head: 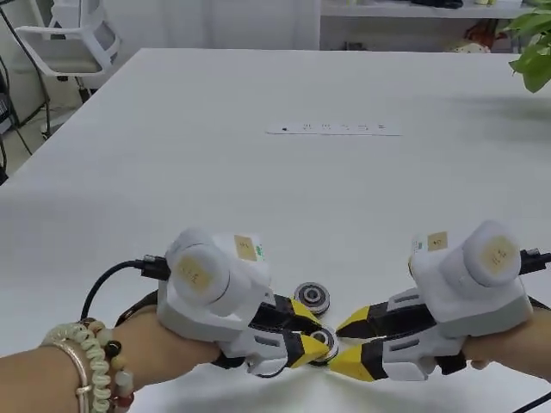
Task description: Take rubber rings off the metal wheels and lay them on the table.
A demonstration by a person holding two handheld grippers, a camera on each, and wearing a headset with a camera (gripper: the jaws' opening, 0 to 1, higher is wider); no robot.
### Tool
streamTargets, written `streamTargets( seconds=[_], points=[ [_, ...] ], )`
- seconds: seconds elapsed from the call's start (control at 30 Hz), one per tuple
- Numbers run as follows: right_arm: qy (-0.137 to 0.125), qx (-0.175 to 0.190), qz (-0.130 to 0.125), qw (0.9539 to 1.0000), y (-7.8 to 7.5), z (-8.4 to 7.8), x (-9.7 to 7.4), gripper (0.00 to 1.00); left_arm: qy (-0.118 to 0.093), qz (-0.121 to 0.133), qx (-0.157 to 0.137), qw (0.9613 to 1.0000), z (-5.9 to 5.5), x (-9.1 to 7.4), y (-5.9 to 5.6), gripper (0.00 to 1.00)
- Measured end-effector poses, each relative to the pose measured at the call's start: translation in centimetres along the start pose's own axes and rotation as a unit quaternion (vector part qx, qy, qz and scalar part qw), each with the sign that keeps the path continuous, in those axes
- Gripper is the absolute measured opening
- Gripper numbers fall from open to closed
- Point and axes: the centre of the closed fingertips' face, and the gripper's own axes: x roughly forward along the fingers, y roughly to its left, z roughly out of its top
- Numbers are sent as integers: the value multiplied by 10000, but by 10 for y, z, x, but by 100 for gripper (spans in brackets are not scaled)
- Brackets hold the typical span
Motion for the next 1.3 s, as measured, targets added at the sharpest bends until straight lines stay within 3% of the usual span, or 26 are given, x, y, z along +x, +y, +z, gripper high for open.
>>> streamTargets(
  seconds=[0.1, 0.17, 0.3, 0.37, 0.43, 0.47, 0.6, 0.7, 0.8, 0.87, 1.1, 1.2, 1.3],
  points=[
    [-58, -178, -30, 9998, -1, 1, 2, 25, -12, 0, -1, 10000, 0, 0, 0, 15],
    [89, -113, 63, 9999, 4, -4, 2, 19, -13, 4, 3, 10000, 0, 0, 0, 15],
    [92, -265, 18, 9996, 2, -2, 1, 17, -27, 2, 60, 10000, 0, -1, 0, 14],
    [138, -423, 18, 9990, 2, -2, -1, 11, -31, -1, 64, 10000, -1, -2, 1, 14],
    [165, -500, -185, 9984, -5, -3, -2, 0, -45, -21, 54, 10000, -1, -3, 1, 14],
    [159, -451, -59, 9988, -1, -3, -1, 0, -52, -13, 54, 10000, -1, -3, 0, 14],
    [228, -519, -134, 9983, -1, -2, 0, 0, -42, 3, 53, 10000, -1, -3, 0, 14],
    [363, -295, -243, 9986, -5, -3, 0, 0, -42, -3, 52, 10000, -1, -3, 1, 14],
    [425, 380, -292, 9979, -5, -4, 0, 0, -36, 15, 33, 10000, -1, -3, 1, 14],
    [382, 409, -272, 9981, -7, -3, -1, 0, -38, 14, 37, 10000, -2, -3, 1, 14],
    [167, 1099, -276, 9934, -11, 1, -6, 0, -45, -4, 35, 10000, -2, -4, 2, 15],
    [-59, 1500, -282, 9883, -15, 7, -10, 0, -46, -11, 31, 10000, -3, -4, 2, 14],
    [-30, 1644, -245, 9861, -15, 5, -9, 0, -42, -21, 43, 10000, -3, -4, 2, 14]
  ],
)
